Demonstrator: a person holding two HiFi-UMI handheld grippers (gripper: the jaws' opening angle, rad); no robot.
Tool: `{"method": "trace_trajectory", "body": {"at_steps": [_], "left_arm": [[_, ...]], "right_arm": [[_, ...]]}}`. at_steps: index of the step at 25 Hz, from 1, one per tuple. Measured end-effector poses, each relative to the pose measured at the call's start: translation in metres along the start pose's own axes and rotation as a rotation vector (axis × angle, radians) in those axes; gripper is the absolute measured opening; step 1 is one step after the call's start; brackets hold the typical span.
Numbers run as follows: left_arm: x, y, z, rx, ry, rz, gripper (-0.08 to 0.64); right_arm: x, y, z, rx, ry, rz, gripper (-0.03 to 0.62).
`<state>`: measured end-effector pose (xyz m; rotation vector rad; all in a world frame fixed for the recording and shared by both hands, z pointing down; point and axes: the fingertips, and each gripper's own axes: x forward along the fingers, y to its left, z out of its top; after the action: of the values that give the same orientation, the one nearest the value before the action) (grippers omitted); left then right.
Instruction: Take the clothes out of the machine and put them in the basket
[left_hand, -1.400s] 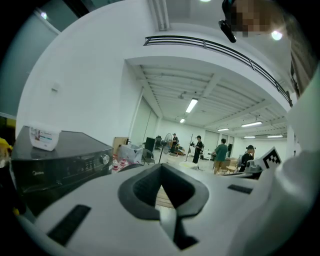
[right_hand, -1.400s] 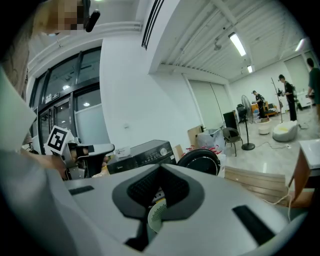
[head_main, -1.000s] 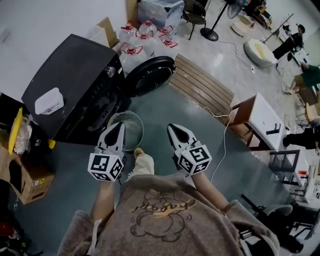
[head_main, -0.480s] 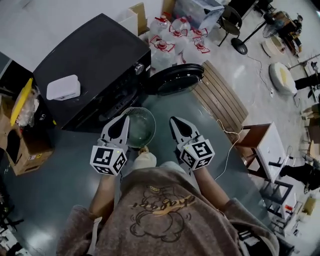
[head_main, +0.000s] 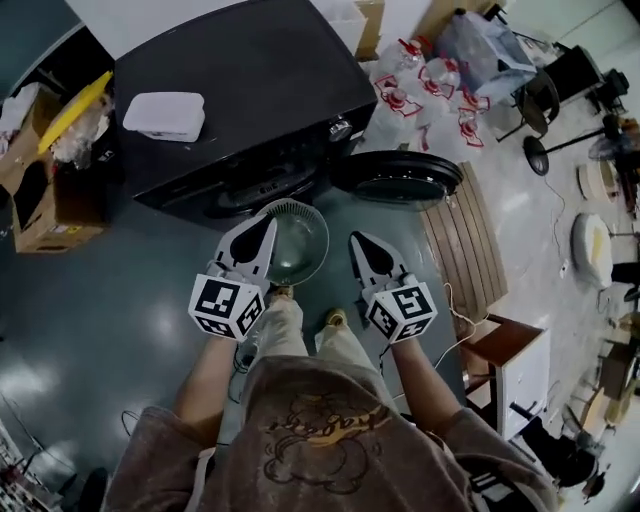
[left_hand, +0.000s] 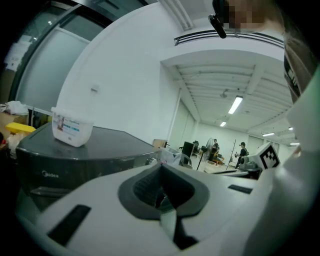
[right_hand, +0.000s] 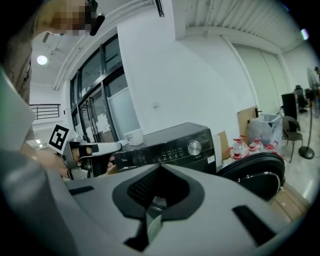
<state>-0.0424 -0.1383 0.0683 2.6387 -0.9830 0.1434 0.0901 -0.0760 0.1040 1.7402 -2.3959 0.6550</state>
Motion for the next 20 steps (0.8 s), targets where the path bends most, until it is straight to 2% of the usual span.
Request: {"method": "trace_trajectory", "body": {"at_steps": [7,20], "left_arm": [[0.018,0.036,-0.061,-0.042,-0.03,0.106,0.005],[0.068,0.132,-0.19,0.0,-0.093,0.136,0.005]], "right_arm": [[0.058,-0.025,-0.049,-0.061,0.034,0.095,-0.005],[0.195,-0.056,-0.167,-0.082,-0.033,0.18,-0.005]]}}
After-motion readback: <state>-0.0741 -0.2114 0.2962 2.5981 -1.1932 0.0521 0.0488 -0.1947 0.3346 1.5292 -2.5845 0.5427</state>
